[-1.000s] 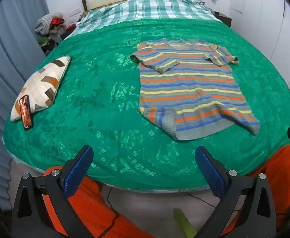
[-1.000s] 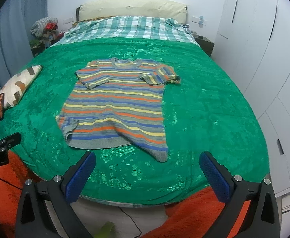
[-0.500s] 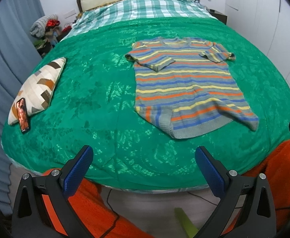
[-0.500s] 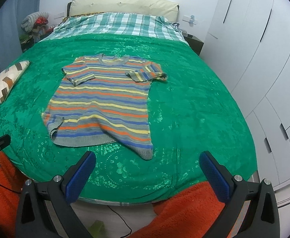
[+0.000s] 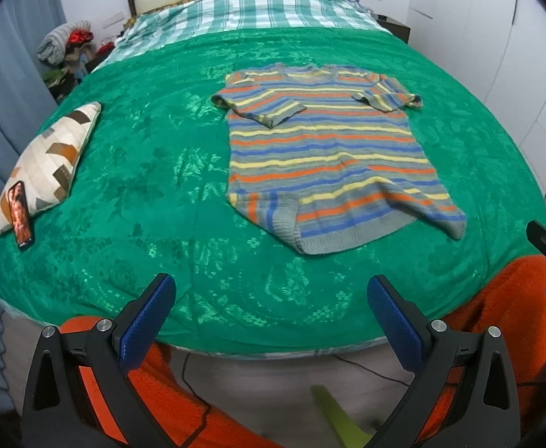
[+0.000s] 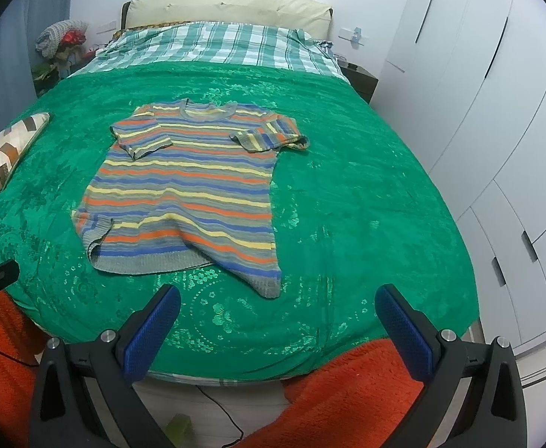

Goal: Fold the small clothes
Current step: 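Move both open tools toward the hem of the striped sweater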

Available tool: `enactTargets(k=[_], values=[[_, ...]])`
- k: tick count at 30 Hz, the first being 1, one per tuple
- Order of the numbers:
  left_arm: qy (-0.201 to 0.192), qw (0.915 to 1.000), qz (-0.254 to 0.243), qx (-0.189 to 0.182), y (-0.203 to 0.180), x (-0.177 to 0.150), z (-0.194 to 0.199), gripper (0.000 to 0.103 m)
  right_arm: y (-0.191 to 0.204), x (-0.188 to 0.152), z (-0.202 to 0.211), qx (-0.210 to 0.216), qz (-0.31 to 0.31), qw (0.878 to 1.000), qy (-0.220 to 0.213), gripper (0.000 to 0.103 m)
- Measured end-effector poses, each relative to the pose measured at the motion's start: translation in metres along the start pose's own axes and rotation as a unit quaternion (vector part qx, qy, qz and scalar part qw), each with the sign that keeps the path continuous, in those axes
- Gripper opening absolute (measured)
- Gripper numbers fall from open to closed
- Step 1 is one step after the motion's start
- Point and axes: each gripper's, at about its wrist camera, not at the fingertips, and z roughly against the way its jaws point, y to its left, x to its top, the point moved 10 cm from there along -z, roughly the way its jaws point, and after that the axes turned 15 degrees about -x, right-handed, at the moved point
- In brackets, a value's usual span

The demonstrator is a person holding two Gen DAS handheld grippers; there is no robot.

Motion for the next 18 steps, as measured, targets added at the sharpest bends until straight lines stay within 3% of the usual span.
enactTargets(k=[18], values=[[0.011, 0.9999, 0.001, -0.012, -0.0036, -0.0047, -0.0057, 0.102, -0.0014, -0.0034, -0.0055, -0.017, 0.009, 1.0, 0.007, 0.103]])
